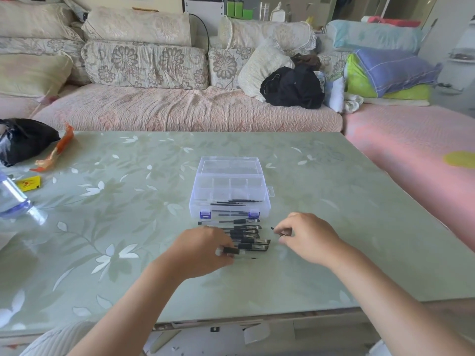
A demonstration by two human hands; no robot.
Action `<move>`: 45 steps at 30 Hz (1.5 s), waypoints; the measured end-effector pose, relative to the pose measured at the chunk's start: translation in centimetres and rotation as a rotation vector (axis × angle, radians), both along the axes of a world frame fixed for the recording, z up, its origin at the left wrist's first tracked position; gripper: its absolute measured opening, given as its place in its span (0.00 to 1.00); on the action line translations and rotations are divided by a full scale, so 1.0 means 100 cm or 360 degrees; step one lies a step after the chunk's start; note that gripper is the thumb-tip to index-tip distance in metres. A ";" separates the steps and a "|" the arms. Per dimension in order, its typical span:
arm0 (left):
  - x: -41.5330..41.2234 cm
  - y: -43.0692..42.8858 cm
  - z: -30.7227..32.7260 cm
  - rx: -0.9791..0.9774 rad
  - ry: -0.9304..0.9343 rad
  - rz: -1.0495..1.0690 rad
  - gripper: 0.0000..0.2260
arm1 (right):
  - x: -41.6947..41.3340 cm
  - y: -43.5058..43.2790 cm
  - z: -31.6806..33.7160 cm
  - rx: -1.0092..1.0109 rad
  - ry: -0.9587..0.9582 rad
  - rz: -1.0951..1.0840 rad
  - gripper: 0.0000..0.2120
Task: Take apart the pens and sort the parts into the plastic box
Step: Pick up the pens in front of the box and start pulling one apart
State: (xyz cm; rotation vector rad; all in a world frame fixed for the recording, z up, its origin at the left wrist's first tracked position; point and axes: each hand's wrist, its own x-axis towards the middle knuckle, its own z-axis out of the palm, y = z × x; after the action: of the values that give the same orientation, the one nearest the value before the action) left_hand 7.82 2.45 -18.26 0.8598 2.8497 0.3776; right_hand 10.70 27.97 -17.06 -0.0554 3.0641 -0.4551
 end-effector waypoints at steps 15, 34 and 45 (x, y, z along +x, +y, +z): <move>-0.008 -0.008 0.002 0.0048 -0.0101 0.0060 0.13 | -0.009 -0.003 -0.008 -0.0126 -0.0058 0.0043 0.09; -0.047 -0.054 0.017 0.0490 -0.0147 0.0410 0.08 | -0.135 -0.086 0.022 0.0711 -0.0094 0.0169 0.11; -0.053 -0.055 0.017 0.0472 -0.0132 0.0378 0.09 | -0.149 -0.096 0.012 0.0832 -0.0151 0.0198 0.09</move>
State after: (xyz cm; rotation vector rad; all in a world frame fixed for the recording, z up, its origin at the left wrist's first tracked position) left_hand 2.49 -3.03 -16.58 0.5291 2.8663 0.8607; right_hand -4.21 18.40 -15.88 -0.1957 2.9536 0.3420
